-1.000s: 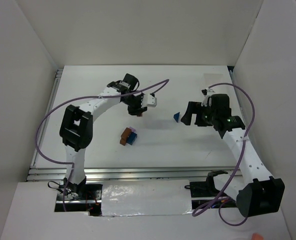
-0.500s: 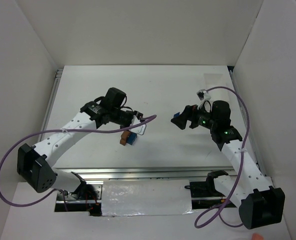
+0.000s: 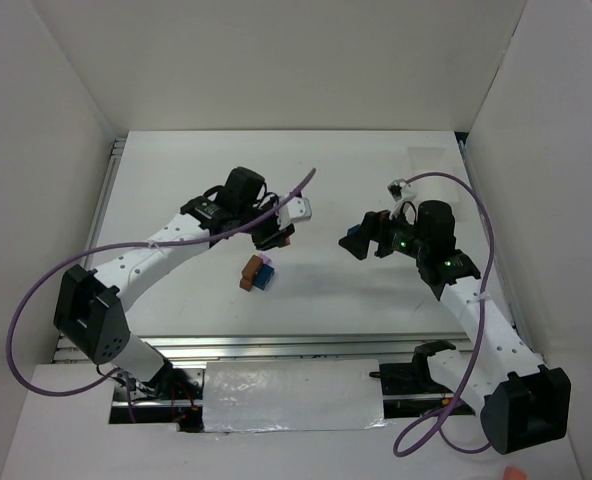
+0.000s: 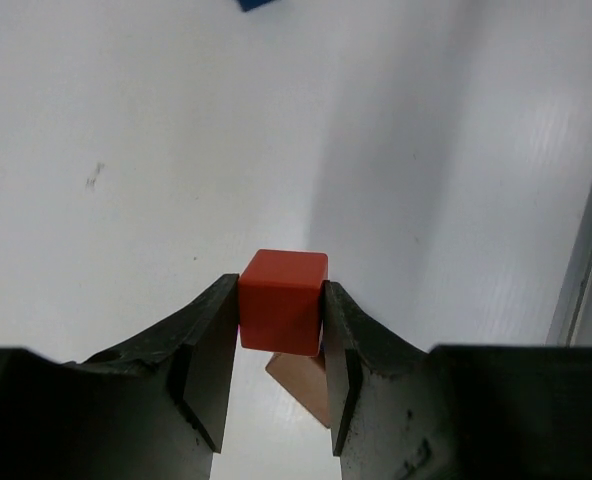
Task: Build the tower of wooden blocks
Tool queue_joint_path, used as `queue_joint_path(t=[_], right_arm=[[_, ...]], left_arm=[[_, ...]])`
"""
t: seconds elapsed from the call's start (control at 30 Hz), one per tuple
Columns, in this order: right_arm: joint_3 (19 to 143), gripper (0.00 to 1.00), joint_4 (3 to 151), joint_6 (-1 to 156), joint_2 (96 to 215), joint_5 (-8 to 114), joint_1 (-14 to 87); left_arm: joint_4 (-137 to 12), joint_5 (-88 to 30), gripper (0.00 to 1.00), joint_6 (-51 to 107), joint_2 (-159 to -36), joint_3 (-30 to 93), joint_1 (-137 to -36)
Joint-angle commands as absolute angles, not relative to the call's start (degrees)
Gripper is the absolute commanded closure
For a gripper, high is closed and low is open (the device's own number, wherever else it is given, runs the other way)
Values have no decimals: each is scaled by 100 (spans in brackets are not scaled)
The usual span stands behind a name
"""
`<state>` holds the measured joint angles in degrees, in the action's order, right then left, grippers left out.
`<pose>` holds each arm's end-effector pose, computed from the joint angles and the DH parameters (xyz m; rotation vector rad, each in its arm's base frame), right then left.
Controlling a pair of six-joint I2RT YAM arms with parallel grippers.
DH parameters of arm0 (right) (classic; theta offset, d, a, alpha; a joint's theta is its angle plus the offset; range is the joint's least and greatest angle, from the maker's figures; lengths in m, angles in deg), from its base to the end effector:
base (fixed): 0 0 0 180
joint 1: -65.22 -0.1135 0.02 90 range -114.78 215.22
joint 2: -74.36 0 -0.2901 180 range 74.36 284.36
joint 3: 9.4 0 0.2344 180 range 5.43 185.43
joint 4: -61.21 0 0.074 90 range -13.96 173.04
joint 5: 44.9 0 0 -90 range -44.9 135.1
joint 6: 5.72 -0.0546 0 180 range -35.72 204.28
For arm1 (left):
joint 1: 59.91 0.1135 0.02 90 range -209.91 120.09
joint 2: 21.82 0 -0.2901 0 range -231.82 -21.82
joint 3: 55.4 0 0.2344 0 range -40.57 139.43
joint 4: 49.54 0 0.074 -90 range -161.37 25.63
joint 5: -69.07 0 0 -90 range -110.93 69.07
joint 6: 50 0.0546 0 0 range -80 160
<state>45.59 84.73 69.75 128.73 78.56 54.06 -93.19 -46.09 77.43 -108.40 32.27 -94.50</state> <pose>0.1860 0.0674 0.3053 -0.3333 1.9729 0.8643 0.2568 -0.2053 0.3241 1.5101 1.7002 -0.4802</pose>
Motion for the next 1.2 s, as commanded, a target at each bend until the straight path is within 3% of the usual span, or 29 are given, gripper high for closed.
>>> queue_joint_path(t=[0.0, 0.13, 0.3, 0.73, 1.17], right_arm=[[4797, 0, 8536, 6960, 12903, 7613, 5353], [4797, 0, 8712, 6767, 12877, 7131, 5362], [4797, 0, 8826, 6696, 12894, 6770, 5379], [4735, 0, 8887, 6591, 12894, 6497, 5414], [4735, 0, 8923, 6564, 12876, 6558, 5423]], left_arm=[[-8406, -3598, 100, 4751, -10821, 3738, -9524], [-9545, -1832, 100, 1996, -11145, 4694, -9700], [-11128, 55, 100, -266, -11462, 5206, -9709], [-12483, 983, 100, -2529, -11621, 5110, -9683], [-13512, 685, 100, -3796, -12658, 6032, -9463]])
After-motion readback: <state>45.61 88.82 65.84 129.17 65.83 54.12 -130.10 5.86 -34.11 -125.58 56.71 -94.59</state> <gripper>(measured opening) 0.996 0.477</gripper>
